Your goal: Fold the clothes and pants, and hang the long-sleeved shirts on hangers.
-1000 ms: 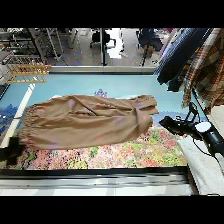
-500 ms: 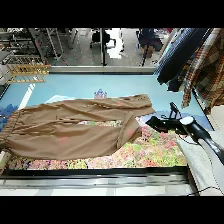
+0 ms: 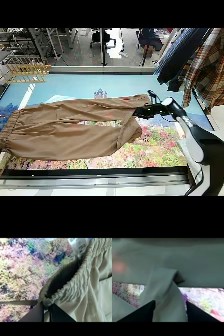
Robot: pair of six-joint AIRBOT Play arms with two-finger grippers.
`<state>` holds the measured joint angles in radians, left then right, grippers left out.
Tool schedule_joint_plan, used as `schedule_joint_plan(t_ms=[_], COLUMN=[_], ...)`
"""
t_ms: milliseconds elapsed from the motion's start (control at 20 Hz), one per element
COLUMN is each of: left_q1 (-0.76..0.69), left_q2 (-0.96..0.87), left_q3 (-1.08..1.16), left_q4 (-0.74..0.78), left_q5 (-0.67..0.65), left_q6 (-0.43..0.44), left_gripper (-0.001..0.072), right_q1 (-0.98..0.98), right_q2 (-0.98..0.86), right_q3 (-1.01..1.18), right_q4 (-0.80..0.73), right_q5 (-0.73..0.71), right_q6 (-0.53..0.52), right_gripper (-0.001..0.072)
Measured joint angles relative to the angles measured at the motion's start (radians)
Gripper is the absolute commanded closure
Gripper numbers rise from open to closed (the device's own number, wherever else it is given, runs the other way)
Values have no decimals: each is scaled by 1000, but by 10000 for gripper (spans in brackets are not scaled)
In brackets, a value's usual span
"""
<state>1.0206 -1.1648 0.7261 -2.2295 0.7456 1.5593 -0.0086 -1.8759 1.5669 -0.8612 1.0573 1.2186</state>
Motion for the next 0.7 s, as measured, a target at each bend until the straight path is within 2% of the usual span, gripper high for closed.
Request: schedule_joint_plan(t_ms=[50, 100, 150, 200, 450, 700], left_q1=[0, 0, 0, 0, 0, 0], left_q2=[0, 0, 0, 0, 0, -1], left_q3=[0, 0, 0, 0, 50, 222], left_q4=[0, 0, 0, 0, 0, 0], left_q5=[0, 1, 2, 3, 24, 83], left_q6=[0, 1, 3, 3, 39, 126], left_gripper=[686, 687, 687, 687, 688, 688], right_q1=[20, 40, 56, 71, 80, 5], right_q2=[-22, -43, -60, -76, -44, 222], right_q3=[29, 56, 78, 99, 241, 397], right_q4=[-20, -40, -58, -77, -224, -361], right_q5=[8, 14, 14, 16, 29, 163], right_q6=[11, 25, 42, 66, 162, 190], right_gripper=[255, 355, 591, 689, 691, 692])
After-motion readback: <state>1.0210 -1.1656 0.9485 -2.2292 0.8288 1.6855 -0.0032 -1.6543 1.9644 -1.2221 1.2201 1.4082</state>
